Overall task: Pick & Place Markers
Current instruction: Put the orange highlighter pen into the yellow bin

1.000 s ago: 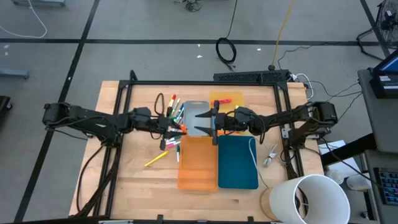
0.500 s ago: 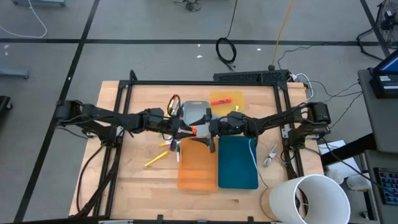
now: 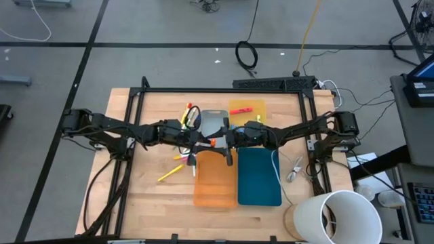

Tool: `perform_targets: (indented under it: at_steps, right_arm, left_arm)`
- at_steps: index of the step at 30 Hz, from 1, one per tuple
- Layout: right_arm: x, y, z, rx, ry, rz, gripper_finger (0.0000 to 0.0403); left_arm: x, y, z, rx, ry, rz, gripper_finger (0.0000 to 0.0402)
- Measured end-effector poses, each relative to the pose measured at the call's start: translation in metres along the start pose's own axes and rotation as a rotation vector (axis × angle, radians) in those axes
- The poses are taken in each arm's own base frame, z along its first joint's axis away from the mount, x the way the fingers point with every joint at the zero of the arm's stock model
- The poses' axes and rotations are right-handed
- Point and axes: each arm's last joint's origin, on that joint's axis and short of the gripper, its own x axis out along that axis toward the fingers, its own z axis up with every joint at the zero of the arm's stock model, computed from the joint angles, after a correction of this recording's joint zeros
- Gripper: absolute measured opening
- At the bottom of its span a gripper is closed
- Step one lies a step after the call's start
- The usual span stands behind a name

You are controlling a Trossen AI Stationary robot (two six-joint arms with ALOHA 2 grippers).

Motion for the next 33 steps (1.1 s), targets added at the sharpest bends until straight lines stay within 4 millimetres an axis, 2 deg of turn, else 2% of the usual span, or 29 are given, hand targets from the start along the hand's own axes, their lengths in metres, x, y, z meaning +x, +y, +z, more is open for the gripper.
perform_targets:
  at_steps: [8,15,19,30,33]
  right_arm:
    - [0.0,0.001,-0.003,-0.033,0.029,0.004,0.0132]
    - [0.0,0.001,-0.004,-0.033,0.036,0.009,0.0045]
    - [0.0,0.001,-0.004,-0.048,0.039,0.01,0.0045]
    - [-0.004,0.0,-0.002,-0.076,0.07,0.001,0.0045]
    - [-0.009,-0.002,0.004,-0.101,0.108,-0.073,0.0045]
  left_arm:
    - [0.001,-0.004,0.0,0.02,0.005,0.004,0.0071]
    - [0.001,-0.004,0.0,-0.01,0.007,0.008,0.0073]
    - [0.001,-0.004,0.0,-0.016,0.01,0.009,0.0095]
    - [0.002,-0.014,-0.001,0.034,0.041,0.137,0.0206]
    - [-0.001,-0.018,0.002,0.069,0.04,0.172,0.0228]
